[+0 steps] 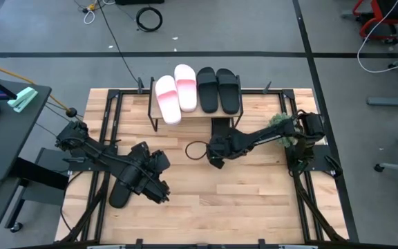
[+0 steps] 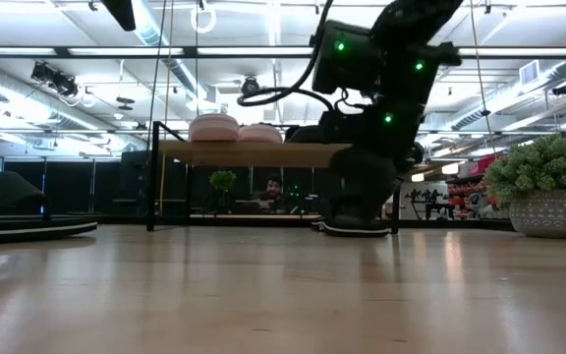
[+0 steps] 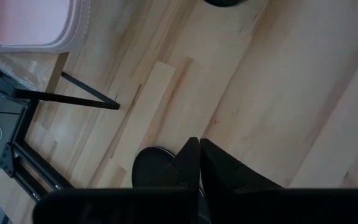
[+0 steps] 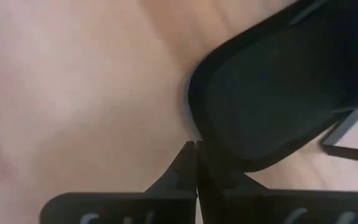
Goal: Pick and place slides into the shelf
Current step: Put the top right flip flop under the shelf, then put the left flip flop under the shelf
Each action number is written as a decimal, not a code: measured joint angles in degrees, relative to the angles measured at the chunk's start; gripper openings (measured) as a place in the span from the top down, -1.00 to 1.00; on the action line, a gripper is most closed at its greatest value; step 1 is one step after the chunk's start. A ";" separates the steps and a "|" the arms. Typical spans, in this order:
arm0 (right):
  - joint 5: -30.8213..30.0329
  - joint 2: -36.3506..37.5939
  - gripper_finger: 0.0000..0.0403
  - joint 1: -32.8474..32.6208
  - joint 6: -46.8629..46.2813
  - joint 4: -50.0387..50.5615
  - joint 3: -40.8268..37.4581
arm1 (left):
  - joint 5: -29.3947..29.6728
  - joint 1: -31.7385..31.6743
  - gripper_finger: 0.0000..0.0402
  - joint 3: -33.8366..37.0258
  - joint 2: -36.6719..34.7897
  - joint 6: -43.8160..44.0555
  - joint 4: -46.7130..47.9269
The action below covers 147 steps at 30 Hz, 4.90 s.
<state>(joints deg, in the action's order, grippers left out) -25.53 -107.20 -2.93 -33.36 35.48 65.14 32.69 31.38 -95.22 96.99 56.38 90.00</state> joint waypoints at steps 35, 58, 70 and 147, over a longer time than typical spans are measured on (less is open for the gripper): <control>-13.29 22.13 0.98 -15.67 9.17 -0.15 2.95 | -20.13 8.24 0.97 39.57 -24.37 14.65 -25.51; -13.89 21.59 0.98 -16.17 9.13 0.77 2.93 | -14.73 9.46 0.59 61.24 -37.38 17.51 -30.77; -13.86 21.55 0.98 -16.17 8.96 0.90 2.93 | -14.66 9.29 0.15 61.27 -37.38 18.44 -39.95; -13.84 21.53 0.98 -16.17 9.11 0.99 2.91 | -14.38 4.09 0.34 61.22 -33.47 21.88 -41.66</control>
<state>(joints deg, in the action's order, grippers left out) -39.38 -85.67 -19.09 -24.25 36.47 68.05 18.31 35.46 -34.00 63.52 78.26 48.34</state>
